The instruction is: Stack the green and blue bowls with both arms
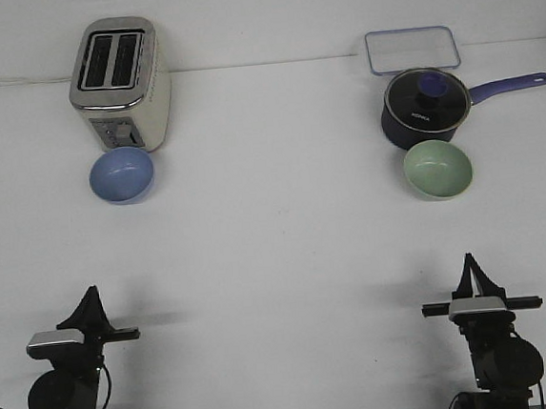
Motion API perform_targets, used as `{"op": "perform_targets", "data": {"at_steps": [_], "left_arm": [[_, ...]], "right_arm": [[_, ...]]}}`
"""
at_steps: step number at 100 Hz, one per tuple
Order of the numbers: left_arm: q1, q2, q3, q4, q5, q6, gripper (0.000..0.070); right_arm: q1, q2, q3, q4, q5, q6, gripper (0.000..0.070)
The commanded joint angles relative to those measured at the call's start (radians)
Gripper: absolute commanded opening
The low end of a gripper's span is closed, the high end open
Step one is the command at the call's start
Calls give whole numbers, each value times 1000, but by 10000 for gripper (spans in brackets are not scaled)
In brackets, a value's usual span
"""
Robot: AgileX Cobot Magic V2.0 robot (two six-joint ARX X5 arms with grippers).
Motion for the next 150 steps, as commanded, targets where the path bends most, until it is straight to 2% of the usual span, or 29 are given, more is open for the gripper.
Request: {"op": "perform_targets", "data": {"at_steps": [1,78,87,96,107,117,123,135,142,150], "left_arm": [[0,0,-18,15,0,-8,15],[0,0,-18,16,0,-8,15],[0,0,-18,16,0,-8,15],[0,0,-18,16,0,-8,15],[0,0,-18,16,0,-8,15],[0,0,-18,16,0,-8,15],[0,0,-18,16,0,-8,15],[0,0,-18,16,0,-8,15],[0,0,-18,15,0,-8,15],[0,0,-18,15,0,-8,15]], "right_arm": [[0,0,-2,9,0,-3,0],[0,0,-2,11,-5,15,0],[0,0,-2,16,-15,95,0],[0,0,-2,22,-35,233,0],[0,0,-2,23,-31,454,0],[0,0,22,14,-26,579,0],[0,3,56,-2,-20,607,0],[0,56,167,-53,8,606,0],[0,123,256,-93,52,589,0],[0,224,367,-122,61,555,0]]}}
